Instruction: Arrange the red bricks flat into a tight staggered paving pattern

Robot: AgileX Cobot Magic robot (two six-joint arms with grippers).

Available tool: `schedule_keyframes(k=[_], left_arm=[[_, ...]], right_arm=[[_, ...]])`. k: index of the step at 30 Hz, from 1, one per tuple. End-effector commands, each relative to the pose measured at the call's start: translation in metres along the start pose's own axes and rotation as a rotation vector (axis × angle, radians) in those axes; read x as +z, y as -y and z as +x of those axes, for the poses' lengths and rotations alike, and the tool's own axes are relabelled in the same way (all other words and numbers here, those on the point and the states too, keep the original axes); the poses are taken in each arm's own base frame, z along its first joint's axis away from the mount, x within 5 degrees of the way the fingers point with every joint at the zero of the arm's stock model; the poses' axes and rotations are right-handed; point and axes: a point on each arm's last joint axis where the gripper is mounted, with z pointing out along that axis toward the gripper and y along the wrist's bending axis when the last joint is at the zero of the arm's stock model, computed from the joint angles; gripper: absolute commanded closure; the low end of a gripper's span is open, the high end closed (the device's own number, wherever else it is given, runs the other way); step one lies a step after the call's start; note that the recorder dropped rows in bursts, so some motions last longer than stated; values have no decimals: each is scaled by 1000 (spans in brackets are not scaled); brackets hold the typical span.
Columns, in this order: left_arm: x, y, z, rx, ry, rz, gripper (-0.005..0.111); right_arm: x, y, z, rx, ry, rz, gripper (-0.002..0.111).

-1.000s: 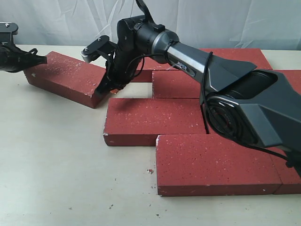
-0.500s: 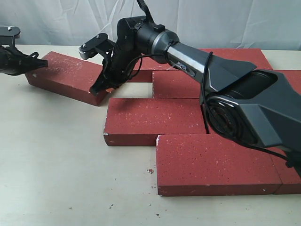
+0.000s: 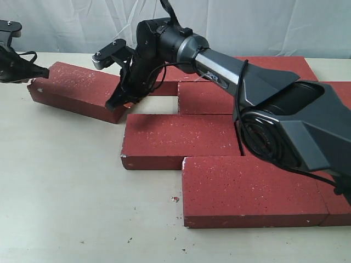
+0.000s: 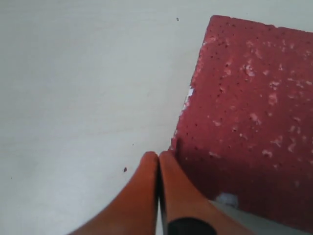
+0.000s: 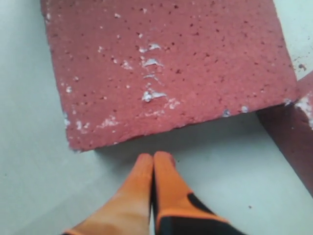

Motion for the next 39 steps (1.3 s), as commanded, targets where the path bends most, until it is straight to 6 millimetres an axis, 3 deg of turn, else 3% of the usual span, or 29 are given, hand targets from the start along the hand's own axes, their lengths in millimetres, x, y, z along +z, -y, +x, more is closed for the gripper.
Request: schedule_keyframes(k=[1, 4, 7, 8, 11, 14, 18, 25, 33, 39], left_arm=[[-21, -3, -6, 19, 72, -20, 107], [-17, -6, -9, 5, 182, -47, 107], [9, -7, 0, -9, 278, -72, 107], [26, -7, 6, -46, 298, -74, 107], [50, -6, 12, -84, 269, -66, 107], [62, -5, 14, -87, 222, -55, 107], [60, -4, 15, -81, 166, -44, 107], [24, -5, 5, -27, 48, -27, 107], [1, -4, 7, -21, 58, -30, 107], [3, -6, 3, -31, 172, -48, 107]], right_arm=[[-26, 5, -7, -33, 2, 48, 109], [-26, 7, -4, -48, -28, 74, 109], [-12, 9, 2, -50, -50, 83, 109], [-5, 10, 3, -40, -37, 89, 109], [4, 12, 2, -38, 1, 104, 109], [7, 13, 2, -38, 9, 108, 109], [8, 10, 0, -21, 35, 86, 109], [-5, 4, -7, 2, 60, 45, 109], [-22, 3, -10, -9, 36, 43, 109], [-17, 11, -4, 15, 1, 97, 109]])
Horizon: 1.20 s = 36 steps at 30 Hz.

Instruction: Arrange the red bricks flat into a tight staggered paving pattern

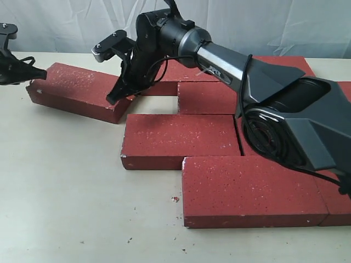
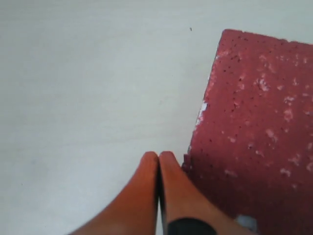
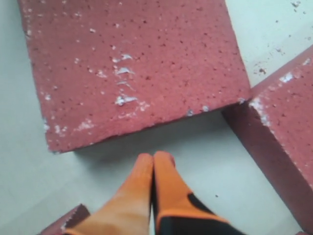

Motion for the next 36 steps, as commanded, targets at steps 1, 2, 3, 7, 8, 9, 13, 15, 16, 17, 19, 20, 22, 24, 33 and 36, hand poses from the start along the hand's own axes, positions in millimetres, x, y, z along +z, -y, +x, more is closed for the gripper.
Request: schedule_keyframes(k=[1, 2, 3, 7, 8, 9, 13, 15, 16, 17, 19, 20, 22, 24, 33, 36], left_arm=[[6, -2, -3, -24, 108, -17, 107], [12, -2, -1, -41, 128, -20, 107], [19, -2, 1, -54, 152, -24, 107], [42, -2, 7, -104, 156, -29, 107], [45, -2, 8, -115, 150, -29, 107], [50, -2, 8, -123, 145, -29, 107], [62, -2, 13, -156, 119, -26, 107], [62, -1, 14, -154, 109, -22, 107], [62, 0, 15, -152, 98, -20, 107], [62, 0, 15, -149, 89, -18, 107], [59, 0, 14, -122, 75, -14, 107], [58, 1, 14, -109, 62, -10, 107], [51, 1, 11, -81, 39, -5, 107], [43, 1, 8, -55, 9, 1, 107], [10, 2, 5, -59, -33, 13, 107], [5, 3, 14, -60, -51, 15, 107]], right_arm=[[-1, 6, 2, 19, -9, 29, 109], [1, 6, 3, 19, -13, 28, 109], [2, 6, 3, 19, -10, 29, 109], [7, 7, 2, 21, 13, 36, 109], [9, 7, 3, 23, 13, 33, 109], [11, 7, 4, 23, 13, 33, 109], [19, 6, 7, 26, 6, 30, 109], [20, 6, 7, 27, 7, 28, 109], [21, 4, 7, 30, 10, 17, 109], [21, 2, 6, 36, 16, 7, 109], [21, 0, 4, 43, 33, -15, 109], [21, -1, 3, 45, 42, -26, 109], [21, -3, 1, 56, 63, -55, 109], [21, -5, 0, 56, 78, -69, 109], [12, -7, -1, 51, 53, -91, 109], [2, -5, -4, 34, 53, -69, 109]])
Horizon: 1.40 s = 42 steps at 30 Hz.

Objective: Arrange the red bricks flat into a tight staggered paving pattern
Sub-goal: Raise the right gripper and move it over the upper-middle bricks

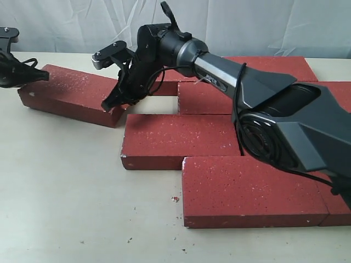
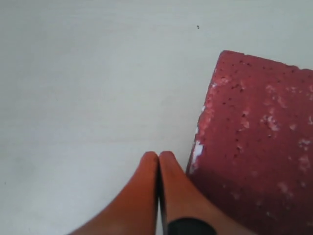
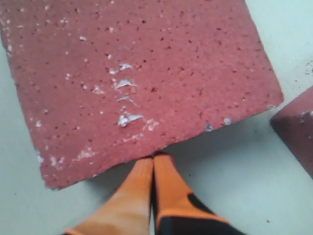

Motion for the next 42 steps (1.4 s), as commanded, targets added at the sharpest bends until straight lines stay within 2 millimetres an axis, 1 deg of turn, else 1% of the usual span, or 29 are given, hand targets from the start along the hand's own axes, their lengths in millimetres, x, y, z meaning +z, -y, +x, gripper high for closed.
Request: schedule_keyframes(k=[1, 4, 8, 12, 13, 17, 20, 25, 29, 34, 37, 38, 39, 42], left_arm=[[-11, 3, 12, -11, -32, 8, 107], [-12, 4, 23, -11, -62, 10, 107], [-12, 4, 31, -5, -66, 7, 107], [-11, 5, 34, -5, -70, 7, 107], [-12, 5, 34, -5, -70, 7, 107], [-16, 4, 31, -2, -69, 6, 107], [-26, 3, 27, 0, -47, 5, 107], [-44, -1, 22, 14, 5, -10, 107], [-55, -9, 19, -3, 80, -32, 107], [-55, -14, 18, -59, 127, -46, 107], [-55, -15, 14, -91, 181, -55, 107], [-55, -15, 12, -104, 202, -58, 107], [-56, -16, 10, -112, 223, -62, 107], [-51, -20, 4, -99, 222, -67, 107]], right_arm=[[-21, 0, -9, -35, 19, 31, 109], [-27, 2, -8, -54, -17, 59, 109], [-25, 5, -2, -60, -71, 89, 109], [-23, 7, 1, -70, -95, 106, 109], [-25, 7, 0, -77, -102, 116, 109], [-47, 10, -3, -85, -140, 175, 109], [-67, 10, -2, -53, -187, 173, 109], [-87, 13, -7, -31, -161, 204, 109], [-102, 13, -3, -22, -186, 241, 109], [-118, 5, 15, -29, -258, 228, 109], [-136, 0, 30, -42, -305, 244, 109], [-141, -2, 33, -49, -275, 250, 109], [-142, -5, 39, -50, -258, 245, 109], [-152, -14, 53, -63, -148, 243, 109]])
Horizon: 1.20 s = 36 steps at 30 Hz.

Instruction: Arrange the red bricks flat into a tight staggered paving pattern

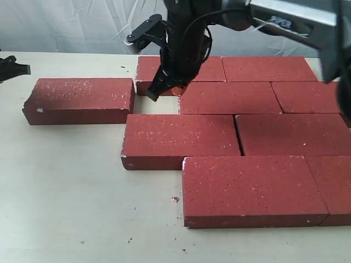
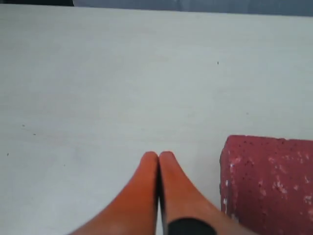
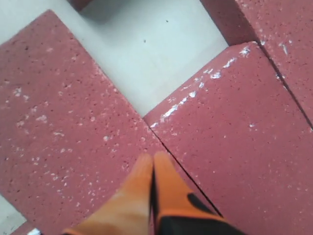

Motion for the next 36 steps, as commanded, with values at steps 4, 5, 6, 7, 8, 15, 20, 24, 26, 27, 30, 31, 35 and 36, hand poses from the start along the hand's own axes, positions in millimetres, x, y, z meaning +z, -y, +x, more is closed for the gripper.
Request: schedule_keyframes(k=[4, 5, 6, 7, 8, 15, 20, 24, 26, 27, 30, 31, 35, 36], left_arm=[[22, -8, -6, -6, -48, -5, 107], [27, -7, -5, -6, -63, -3, 107], [32, -7, -4, -6, -67, -3, 107], [38, -7, -3, -6, -67, -4, 107], [42, -8, -3, -12, -66, -4, 107], [67, -6, -5, -42, -86, 1, 107], [82, 8, -8, -23, -87, 27, 107], [80, 27, -14, 46, -132, 71, 107], [80, 31, -14, 52, -132, 77, 107], [79, 33, -14, 54, -132, 80, 107], [79, 38, -14, 61, -132, 88, 107], [79, 41, -14, 64, -132, 92, 107], [78, 47, -13, 78, -139, 103, 107], [78, 48, -13, 79, -144, 104, 107]], right_arm=[[-24, -13, 51, -32, 190, 56, 109], [-22, -15, 58, -48, 198, 64, 109], [-22, -16, 64, -97, 211, 84, 109], [-22, -17, 67, -120, 226, 97, 109], [-24, -17, 67, -128, 252, 112, 109], [-27, -16, 64, -132, 292, 128, 109], [-24, -16, 61, -121, 313, 120, 109], [-25, -16, 60, -116, 326, 119, 109], [-25, -16, 60, -114, 327, 118, 109], [-25, -16, 60, -114, 328, 119, 109], [-25, -16, 60, -114, 328, 119, 109], [-25, -16, 60, -114, 328, 119, 109], [-25, -16, 60, -114, 331, 119, 109], [-25, -16, 60, -114, 331, 119, 109]])
